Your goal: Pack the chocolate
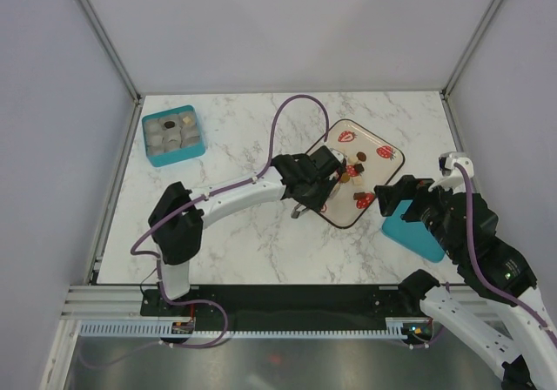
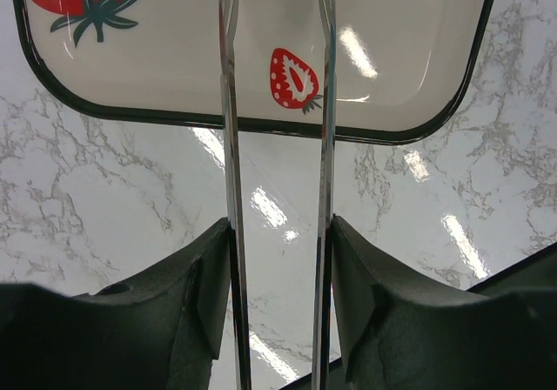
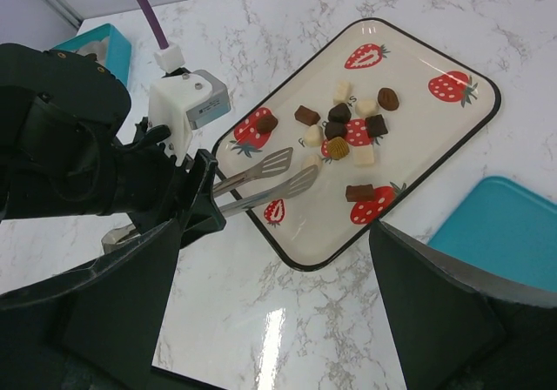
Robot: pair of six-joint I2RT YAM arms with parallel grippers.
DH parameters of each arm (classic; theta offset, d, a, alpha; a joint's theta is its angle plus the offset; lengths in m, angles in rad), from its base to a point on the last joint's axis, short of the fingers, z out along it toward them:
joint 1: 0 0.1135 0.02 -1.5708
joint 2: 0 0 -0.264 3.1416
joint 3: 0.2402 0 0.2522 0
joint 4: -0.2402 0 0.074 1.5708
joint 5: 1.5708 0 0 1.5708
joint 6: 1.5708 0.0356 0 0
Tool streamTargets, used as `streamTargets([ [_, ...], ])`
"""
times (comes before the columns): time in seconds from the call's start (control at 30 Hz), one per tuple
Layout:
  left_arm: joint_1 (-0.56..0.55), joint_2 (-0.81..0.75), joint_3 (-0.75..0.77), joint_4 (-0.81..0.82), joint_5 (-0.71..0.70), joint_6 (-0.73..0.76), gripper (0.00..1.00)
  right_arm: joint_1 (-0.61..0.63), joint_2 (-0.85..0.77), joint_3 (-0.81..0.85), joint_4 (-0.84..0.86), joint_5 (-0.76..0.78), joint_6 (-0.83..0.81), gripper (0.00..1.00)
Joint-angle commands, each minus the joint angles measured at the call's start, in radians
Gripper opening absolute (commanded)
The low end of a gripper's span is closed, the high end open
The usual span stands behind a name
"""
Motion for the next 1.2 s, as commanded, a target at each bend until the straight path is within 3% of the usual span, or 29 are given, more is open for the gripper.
streamTargets([
  [0.0, -0.005, 0.013, 0.024, 0.038, -0.041, -0.006, 0.54, 0.002, 0.001, 0.043, 0.001, 0.026, 0.006, 0.98],
  [0.63, -0.005, 0.070, 0.066, 0.035, -0.010, -0.012, 0.46, 0.002, -0.007, 0.034, 0.005, 0.046, -0.015, 0.98],
  [1.17, 0.018, -0.033, 0.173, -0.163, -0.021, -0.078, 0.38, 0.002, -0.003, 0.045, 0.018, 0.026, -0.008, 0.98],
])
